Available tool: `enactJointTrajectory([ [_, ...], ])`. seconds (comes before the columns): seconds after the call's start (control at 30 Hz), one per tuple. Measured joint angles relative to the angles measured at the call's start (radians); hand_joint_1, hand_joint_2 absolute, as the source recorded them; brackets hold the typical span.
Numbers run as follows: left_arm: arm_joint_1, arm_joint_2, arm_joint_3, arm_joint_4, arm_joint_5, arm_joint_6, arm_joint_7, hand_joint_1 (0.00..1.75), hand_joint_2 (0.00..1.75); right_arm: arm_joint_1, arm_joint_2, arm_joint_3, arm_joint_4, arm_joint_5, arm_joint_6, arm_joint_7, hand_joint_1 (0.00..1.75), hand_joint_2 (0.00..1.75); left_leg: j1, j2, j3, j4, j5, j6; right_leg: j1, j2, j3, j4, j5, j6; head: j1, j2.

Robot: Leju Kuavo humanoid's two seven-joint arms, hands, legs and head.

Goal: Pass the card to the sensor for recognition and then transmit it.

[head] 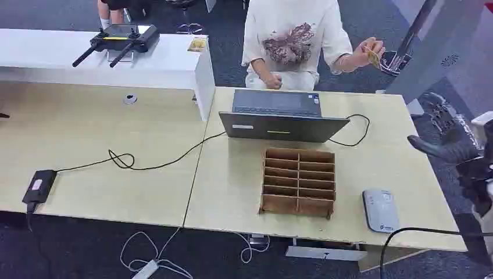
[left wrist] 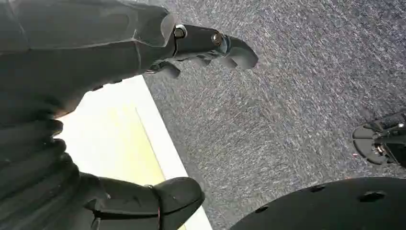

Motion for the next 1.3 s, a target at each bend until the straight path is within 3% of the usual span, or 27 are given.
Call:
enactJointTrajectory([
  [0.17,0.0,-0.001,0.0,0.0,-0.004,0.0,0.0,0.0,1.75,0.005,0.025,0.0,-0.059,0.223,-0.26,0.026,0.0,1.75,0.0,0.0,0.0,0.0,0.0,0.0,0.0,0.001,0.0,0.0,0.0,0.0,0.0,0.0],
  [0.47,-0.003,-0.005,0.005,0.0,-0.015,-0.005,0.0,0.0,1.75,-0.071,0.1,0.04,-0.099,0.573,-0.543,0.05,0.0,1.75,0.0,0.001,0.0,0.0,0.0,-0.001,0.0,0.001,0.0,0.001,0.0,0.0,0.0,0.0],
  [0.67,-0.006,-0.005,0.014,0.0,-0.019,-0.008,0.0,0.0,1.75,-0.166,0.16,0.121,-0.07,0.747,-0.629,0.097,0.0,1.75,0.0,0.0,0.001,0.0,0.001,-0.001,0.0,0.001,0.0,0.002,0.0,0.0,0.0,0.0],
  [0.93,-0.009,-0.005,0.021,0.0,-0.033,-0.017,0.0,0.0,1.75,-0.281,0.23,0.217,0.048,0.916,-0.659,0.149,0.0,1.75,0.0,0.0,0.0,0.0,0.001,-0.001,0.0,0.001,0.0,0.002,0.0,0.0,0.0,0.0],
  [1.3,-0.008,-0.005,0.025,0.0,-0.043,-0.021,-0.014,0.0,1.75,-0.369,0.274,0.295,0.208,1.071,-0.762,0.213,0.0,1.75,0.0,0.0,0.0,0.0,0.002,-0.001,0.0,0.0,0.0,0.001,0.001,0.0,0.0,0.0],
])
